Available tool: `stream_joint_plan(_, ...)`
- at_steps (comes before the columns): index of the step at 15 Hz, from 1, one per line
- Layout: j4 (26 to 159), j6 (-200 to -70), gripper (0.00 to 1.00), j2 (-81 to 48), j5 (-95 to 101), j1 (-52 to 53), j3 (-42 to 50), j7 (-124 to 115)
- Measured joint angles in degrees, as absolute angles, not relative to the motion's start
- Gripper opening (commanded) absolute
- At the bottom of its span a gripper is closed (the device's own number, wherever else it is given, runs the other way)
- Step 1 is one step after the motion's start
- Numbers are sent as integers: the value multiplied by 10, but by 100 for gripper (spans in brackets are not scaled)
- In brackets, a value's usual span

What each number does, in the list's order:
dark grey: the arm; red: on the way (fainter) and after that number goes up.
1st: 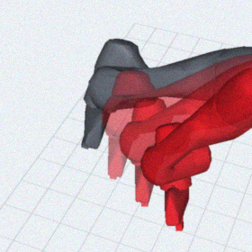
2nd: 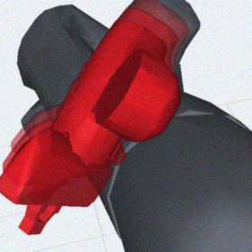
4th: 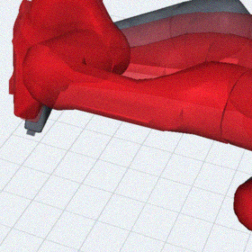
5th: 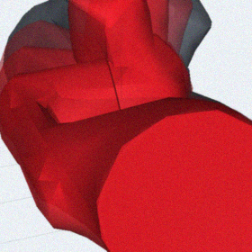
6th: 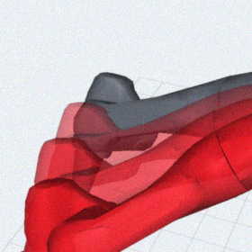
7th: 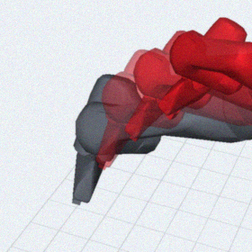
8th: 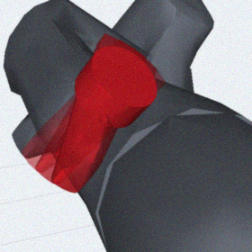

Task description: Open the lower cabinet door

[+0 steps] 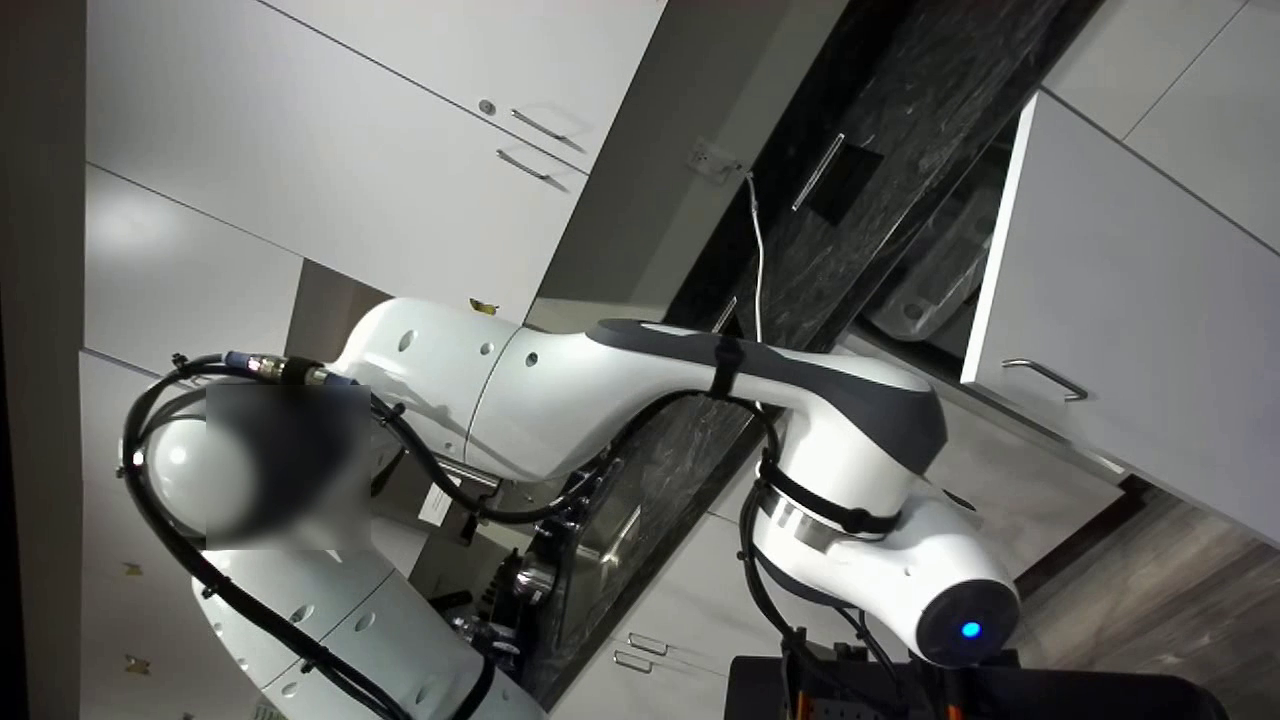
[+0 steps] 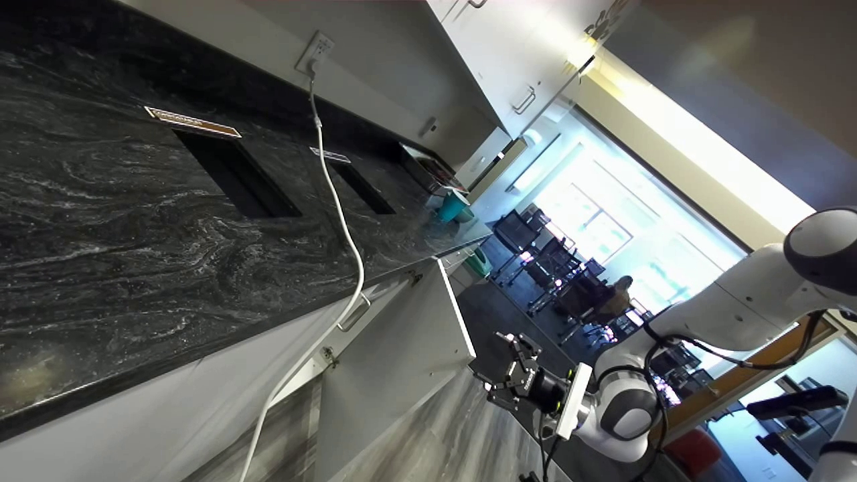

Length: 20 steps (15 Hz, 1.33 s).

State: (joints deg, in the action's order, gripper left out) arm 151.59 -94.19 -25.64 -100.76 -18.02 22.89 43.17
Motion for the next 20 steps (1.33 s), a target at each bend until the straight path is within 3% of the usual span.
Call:
stream_joint_plan(11,1531,-1259,100,-174,-1488,0,117,708)
stream_joint_plan(20,1353,-1490,100,-238,-1490,-9,212,787)
